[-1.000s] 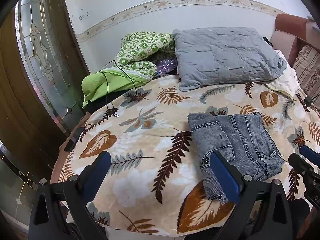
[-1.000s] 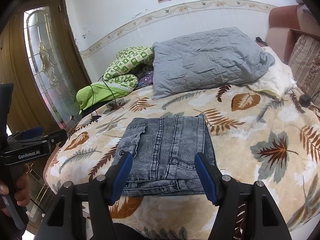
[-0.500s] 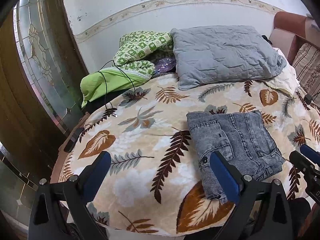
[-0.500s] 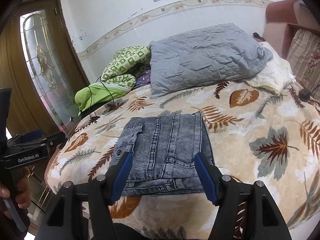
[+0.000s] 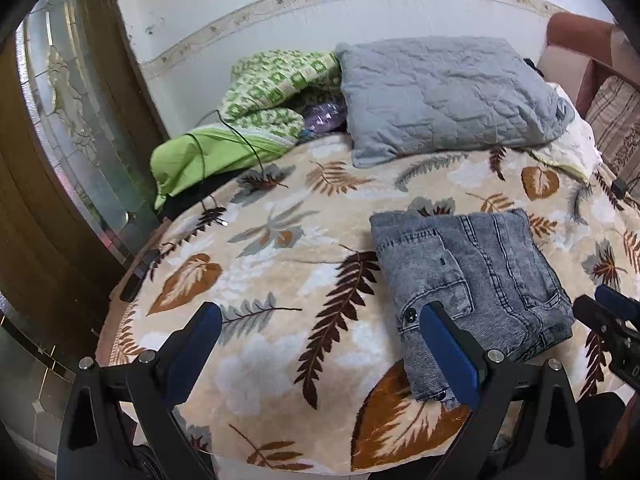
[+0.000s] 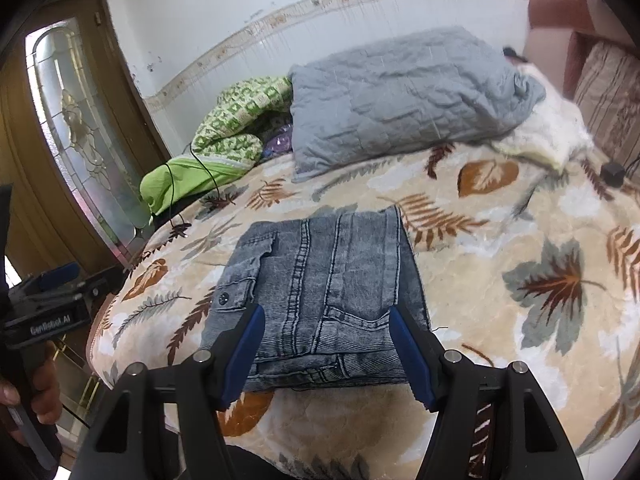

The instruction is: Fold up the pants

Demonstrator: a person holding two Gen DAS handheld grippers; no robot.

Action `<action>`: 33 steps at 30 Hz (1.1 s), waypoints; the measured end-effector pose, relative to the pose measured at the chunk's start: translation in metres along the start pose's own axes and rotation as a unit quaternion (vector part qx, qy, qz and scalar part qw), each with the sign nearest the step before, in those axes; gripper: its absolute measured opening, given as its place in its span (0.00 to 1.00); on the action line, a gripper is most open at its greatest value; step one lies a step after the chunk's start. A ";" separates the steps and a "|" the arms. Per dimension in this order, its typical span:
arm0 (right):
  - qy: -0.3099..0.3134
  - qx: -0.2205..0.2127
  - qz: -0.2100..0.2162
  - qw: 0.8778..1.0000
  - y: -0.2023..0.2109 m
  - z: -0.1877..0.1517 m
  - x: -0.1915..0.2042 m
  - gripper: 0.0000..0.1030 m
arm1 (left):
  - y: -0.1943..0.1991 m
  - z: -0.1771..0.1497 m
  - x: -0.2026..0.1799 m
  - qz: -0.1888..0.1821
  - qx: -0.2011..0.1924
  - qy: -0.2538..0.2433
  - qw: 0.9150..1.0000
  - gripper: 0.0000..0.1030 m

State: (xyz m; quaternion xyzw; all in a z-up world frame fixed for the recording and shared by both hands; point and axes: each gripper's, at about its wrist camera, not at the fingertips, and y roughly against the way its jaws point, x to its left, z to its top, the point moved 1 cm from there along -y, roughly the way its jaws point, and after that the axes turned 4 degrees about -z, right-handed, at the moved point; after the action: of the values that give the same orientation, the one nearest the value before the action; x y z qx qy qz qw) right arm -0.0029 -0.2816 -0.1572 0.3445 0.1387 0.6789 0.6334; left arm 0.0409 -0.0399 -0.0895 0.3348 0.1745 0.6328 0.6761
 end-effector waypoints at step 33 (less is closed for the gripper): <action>-0.046 0.094 0.019 0.994 -0.066 -0.006 -0.023 0.66 | -0.121 0.003 -0.040 -0.063 0.124 -0.012 0.990 1.00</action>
State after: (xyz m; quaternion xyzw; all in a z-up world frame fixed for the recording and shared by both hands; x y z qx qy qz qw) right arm 0.0432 -0.2920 -0.2097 0.4361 0.1656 0.6583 0.5908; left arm 0.1265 -0.0761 -0.1763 0.4121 0.2640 0.5580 0.6702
